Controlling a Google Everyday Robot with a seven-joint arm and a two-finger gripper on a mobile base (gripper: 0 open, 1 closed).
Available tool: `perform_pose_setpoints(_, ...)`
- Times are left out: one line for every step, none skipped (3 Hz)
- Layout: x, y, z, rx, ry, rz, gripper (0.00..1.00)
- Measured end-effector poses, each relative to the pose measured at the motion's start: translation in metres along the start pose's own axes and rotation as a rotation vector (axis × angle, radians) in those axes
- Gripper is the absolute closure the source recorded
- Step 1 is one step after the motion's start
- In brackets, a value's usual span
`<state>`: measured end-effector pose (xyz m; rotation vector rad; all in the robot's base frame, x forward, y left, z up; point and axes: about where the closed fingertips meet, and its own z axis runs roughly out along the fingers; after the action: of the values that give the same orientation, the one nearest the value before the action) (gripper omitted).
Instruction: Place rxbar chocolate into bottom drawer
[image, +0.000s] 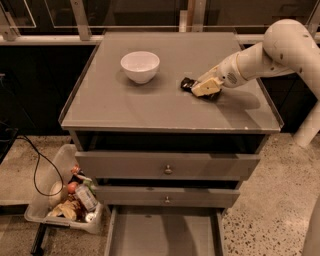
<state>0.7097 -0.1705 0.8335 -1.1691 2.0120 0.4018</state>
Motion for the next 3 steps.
perform_pose_setpoints(0.0,0.0,0.0,0.0,0.0,0.0,1.0)
perform_pose_setpoints(0.003,0.007,0.001,-0.017,0.006,0.007,1.0)
perform_pose_setpoints(0.005,0.021,-0.013,-0.025,0.01,0.011,1.0)
